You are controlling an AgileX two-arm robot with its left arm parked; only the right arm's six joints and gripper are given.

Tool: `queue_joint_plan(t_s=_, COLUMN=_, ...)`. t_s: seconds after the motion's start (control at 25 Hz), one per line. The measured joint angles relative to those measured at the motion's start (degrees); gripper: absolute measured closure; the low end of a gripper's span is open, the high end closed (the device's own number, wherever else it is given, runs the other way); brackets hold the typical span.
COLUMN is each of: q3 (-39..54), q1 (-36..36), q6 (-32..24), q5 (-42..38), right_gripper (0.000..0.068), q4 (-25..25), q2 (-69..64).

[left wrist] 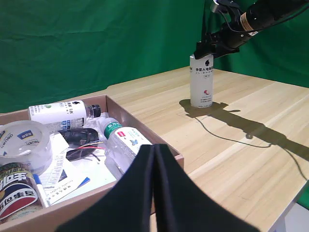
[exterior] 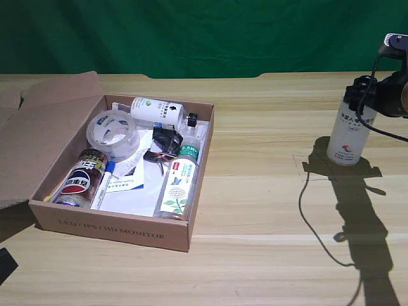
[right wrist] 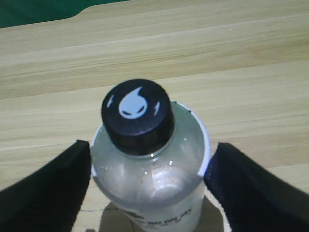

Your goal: Place the white bottle into the box.

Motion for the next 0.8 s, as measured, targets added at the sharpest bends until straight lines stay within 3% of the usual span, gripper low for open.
queue_joint_plan(t_s=0.8, q3=-0.6, q1=0.1, q6=-1.3, q5=1.5, right_gripper=0.0126, q4=-0.1, q2=-0.6)
